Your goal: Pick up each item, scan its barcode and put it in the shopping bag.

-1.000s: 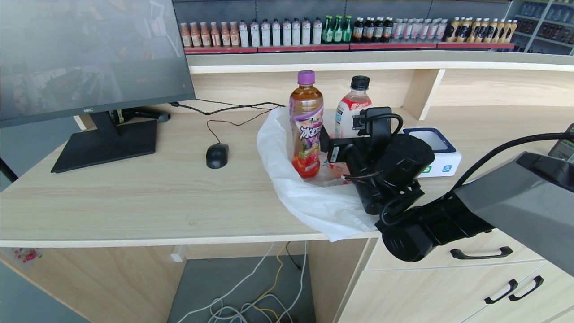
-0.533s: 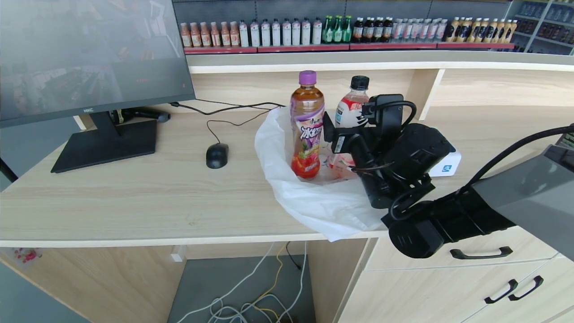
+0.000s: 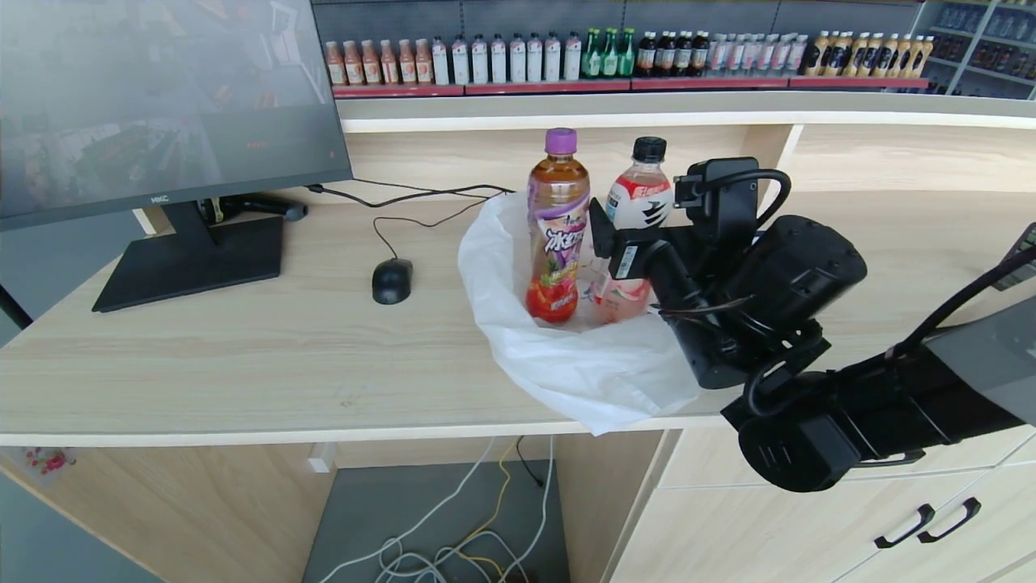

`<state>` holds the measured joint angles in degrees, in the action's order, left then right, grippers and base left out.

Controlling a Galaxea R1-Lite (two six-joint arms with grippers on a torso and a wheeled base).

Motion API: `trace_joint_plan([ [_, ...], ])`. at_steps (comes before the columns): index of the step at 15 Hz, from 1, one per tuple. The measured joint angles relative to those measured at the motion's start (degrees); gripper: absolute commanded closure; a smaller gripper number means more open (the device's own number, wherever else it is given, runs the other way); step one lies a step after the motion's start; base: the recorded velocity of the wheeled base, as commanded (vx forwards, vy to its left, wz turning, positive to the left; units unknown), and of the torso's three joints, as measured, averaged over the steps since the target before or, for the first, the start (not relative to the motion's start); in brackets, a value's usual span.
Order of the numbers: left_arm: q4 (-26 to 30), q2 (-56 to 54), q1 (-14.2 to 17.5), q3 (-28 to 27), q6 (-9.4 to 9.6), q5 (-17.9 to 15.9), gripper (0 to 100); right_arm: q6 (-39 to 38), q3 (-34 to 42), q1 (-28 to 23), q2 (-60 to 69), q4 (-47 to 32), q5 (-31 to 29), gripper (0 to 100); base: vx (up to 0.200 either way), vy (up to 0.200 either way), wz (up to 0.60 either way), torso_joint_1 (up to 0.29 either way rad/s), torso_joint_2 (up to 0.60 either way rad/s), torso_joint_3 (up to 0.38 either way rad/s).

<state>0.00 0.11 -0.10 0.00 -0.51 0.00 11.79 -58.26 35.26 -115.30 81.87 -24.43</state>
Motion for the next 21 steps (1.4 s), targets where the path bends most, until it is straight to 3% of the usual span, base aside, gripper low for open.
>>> trace_joint_plan([
  [8, 0.0, 0.0, 0.05, 0.0, 0.0, 0.0, 0, -0.82, 7.77, 3.85, 7.85, 1.0, 0.34, 0, 0.0, 0.0, 0.0, 0.0, 0.0, 0.0],
  [11, 0.0, 0.0, 0.02, 0.0, 0.02, 0.0, 0, -1.15, 14.36, 4.22, 8.61, 6.58, 3.24, 0, 0.0, 0.0, 0.0, 0.0, 0.0, 0.0],
  [15, 0.0, 0.0, -0.01, 0.0, 0.0, 0.0, 0, -4.68, 23.13, 4.27, 10.75, 8.05, 5.69, 0, 0.0, 0.0, 0.0, 0.0, 0.0, 0.0],
  [21, 0.0, 0.0, 0.02, 0.0, 0.02, 0.0, 0, -5.94, 26.49, 4.46, 14.64, 8.09, 11.46, 0, 0.0, 0.0, 0.0, 0.0, 0.0, 0.0],
])
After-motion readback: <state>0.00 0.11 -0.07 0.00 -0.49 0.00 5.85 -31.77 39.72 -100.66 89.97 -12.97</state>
